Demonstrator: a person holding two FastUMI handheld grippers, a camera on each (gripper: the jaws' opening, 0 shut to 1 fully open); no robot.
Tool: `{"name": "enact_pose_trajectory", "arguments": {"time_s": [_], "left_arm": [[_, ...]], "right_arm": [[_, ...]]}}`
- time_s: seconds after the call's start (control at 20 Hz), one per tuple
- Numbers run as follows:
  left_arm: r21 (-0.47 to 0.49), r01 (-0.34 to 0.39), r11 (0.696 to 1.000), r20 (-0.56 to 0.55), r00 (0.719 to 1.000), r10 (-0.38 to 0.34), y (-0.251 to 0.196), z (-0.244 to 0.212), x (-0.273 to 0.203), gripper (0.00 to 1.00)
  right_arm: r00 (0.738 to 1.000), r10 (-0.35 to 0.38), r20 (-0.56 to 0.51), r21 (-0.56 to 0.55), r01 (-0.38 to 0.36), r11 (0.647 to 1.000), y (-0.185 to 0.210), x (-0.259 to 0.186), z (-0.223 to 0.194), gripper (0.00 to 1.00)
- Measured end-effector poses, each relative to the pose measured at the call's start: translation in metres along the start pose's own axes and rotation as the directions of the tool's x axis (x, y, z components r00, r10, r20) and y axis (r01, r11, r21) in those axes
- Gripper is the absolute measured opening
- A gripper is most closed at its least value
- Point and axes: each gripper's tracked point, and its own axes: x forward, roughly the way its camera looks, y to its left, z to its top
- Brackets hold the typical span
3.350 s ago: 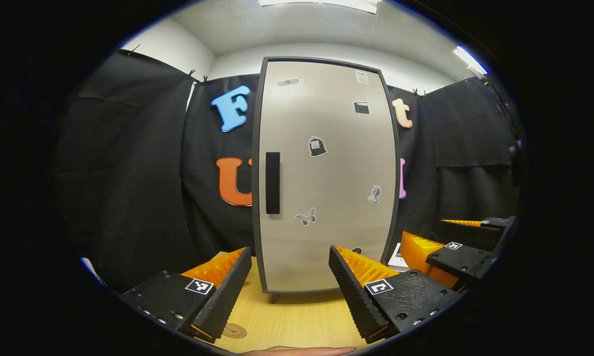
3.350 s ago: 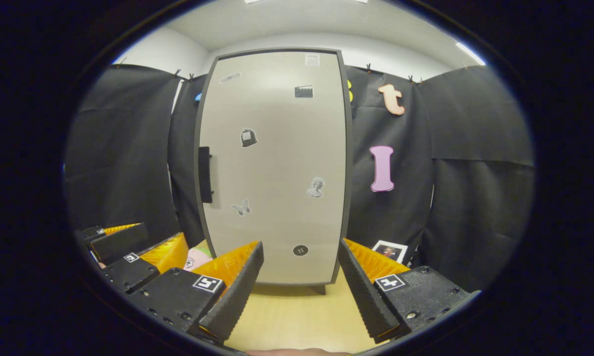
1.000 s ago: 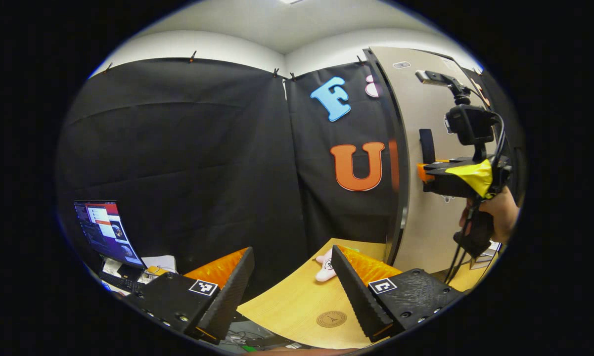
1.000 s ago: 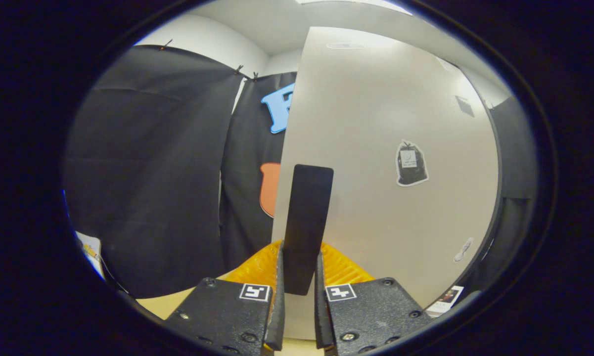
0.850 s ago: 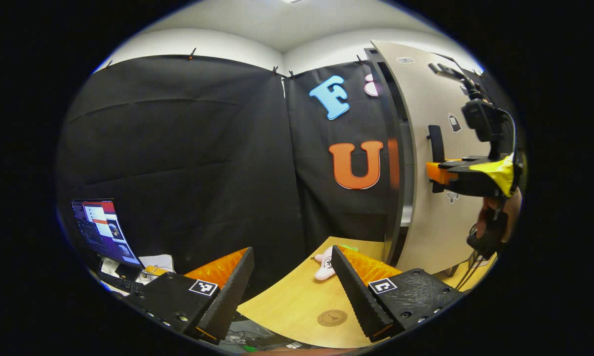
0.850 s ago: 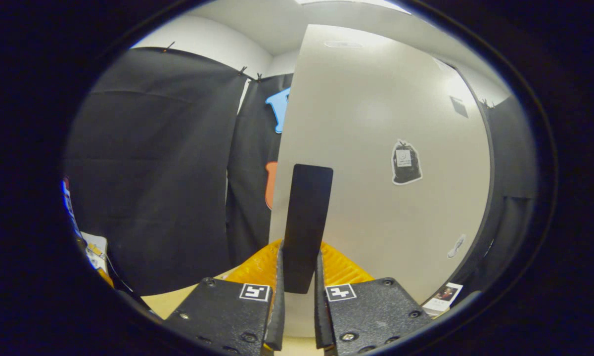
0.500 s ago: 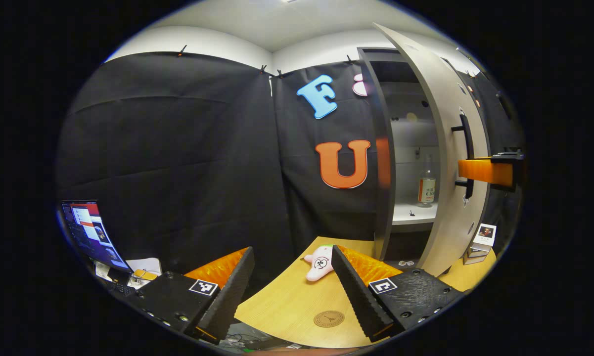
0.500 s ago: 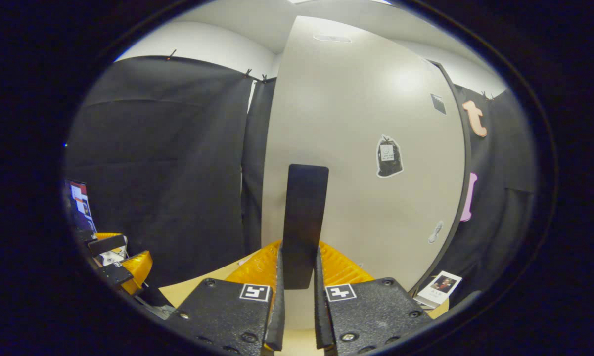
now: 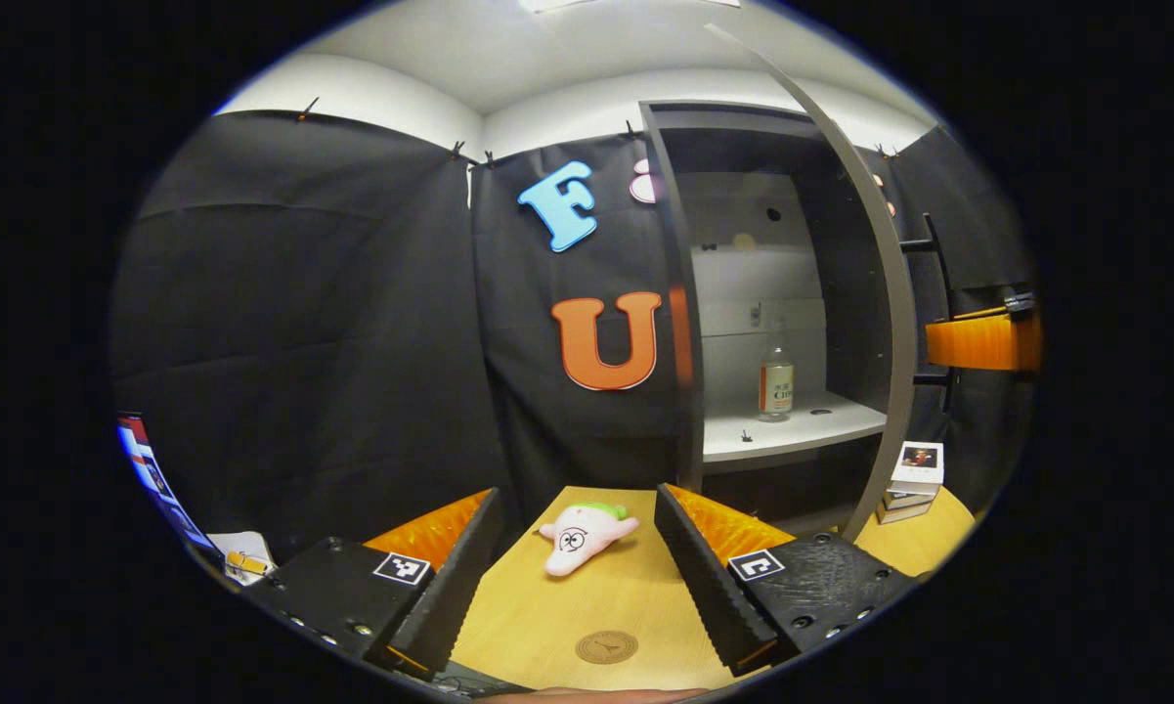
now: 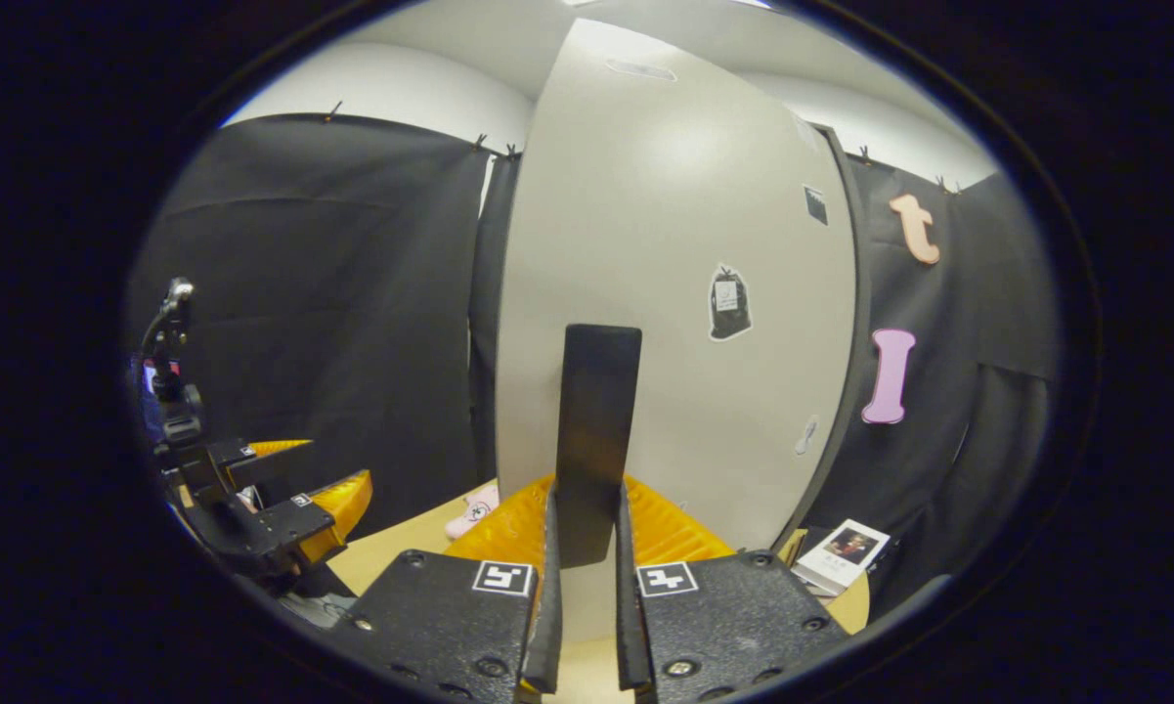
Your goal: Open the cabinet door with the right hand, grasp the bottle in the cabinet with the left hand and place it on the coaster, then close the cabinet door with the right hand.
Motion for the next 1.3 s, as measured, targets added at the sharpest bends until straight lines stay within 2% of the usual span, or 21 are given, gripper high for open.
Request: {"name": "enact_pose_trajectory", "arguments": {"time_s": [0.2,0.35,0.5,0.6,0.75,0.8,0.85,0.9,0.95,1.0,1.15,1.25,1.3], "left_arm": [[0.01,0.062,0.998,0.014,0.998,-0.063,-0.023,0.002,-0.001,0.95],[0.01,0.132,0.991,0.006,0.991,-0.132,-0.057,0.0,0.007,0.95],[0.018,0.2,0.98,0.008,0.98,-0.201,-0.091,0.002,0.022,0.95],[0.014,0.235,0.972,0.021,0.972,-0.236,-0.115,0.008,0.035,0.95],[0.026,0.265,0.964,0.05,0.963,-0.266,-0.149,0.022,0.063,0.95],[0.02,0.269,0.963,0.063,0.961,-0.27,-0.16,0.027,0.074,0.95],[0.014,0.268,0.963,0.081,0.96,-0.268,-0.171,0.033,0.085,0.95],[0.012,0.269,0.963,0.096,0.958,-0.269,-0.181,0.039,0.096,0.95],[0.014,0.27,0.963,0.103,0.957,-0.27,-0.191,0.042,0.106,0.95],[0.014,0.267,0.964,0.106,0.958,-0.267,-0.2,0.045,0.117,0.95],[0.007,0.264,0.965,0.11,0.958,-0.263,-0.226,0.052,0.144,0.95],[0.003,0.266,0.964,0.105,0.958,-0.265,-0.244,0.055,0.162,0.95],[0.005,0.26,0.966,0.111,0.959,-0.259,-0.249,0.059,0.168,0.95]], "right_arm": [[0.999,-0.047,-0.004,0.029,0.047,0.998,-0.016,-0.026,-0.007,0.26],[0.996,-0.088,-0.002,0.077,0.088,0.993,-0.035,-0.049,-0.014,0.26],[0.985,-0.17,-0.028,0.106,0.172,0.979,-0.055,-0.07,-0.023,0.27],[0.971,-0.236,-0.035,0.149,0.239,0.96,-0.072,-0.088,-0.031,0.24],[0.936,-0.349,-0.048,0.186,0.352,0.917,-0.1,-0.101,-0.034,0.23],[0.911,-0.41,-0.051,0.153,0.412,0.898,-0.113,-0.105,-0.035,0.14],[0.873,-0.485,-0.045,0.102,0.487,0.868,-0.131,-0.111,-0.035,0.18],[0.874,-0.484,-0.037,0.103,0.485,0.869,-0.14,-0.116,-0.035,0.14],[0.892,-0.45,-0.04,0.143,0.451,0.881,-0.135,-0.115,-0.034,0.05],[0.896,-0.442,-0.042,0.152,0.443,0.883,-0.136,-0.115,-0.038,0.14],[0.897,-0.441,-0.02,0.119,0.44,0.89,-0.14,-0.118,-0.035,0.14],[0.892,-0.451,-0.015,0.139,0.448,0.883,-0.151,-0.124,-0.041,0.25],[0.893,-0.449,-0.014,0.15,0.446,0.882,-0.155,-0.127,-0.041,0.45]]}}
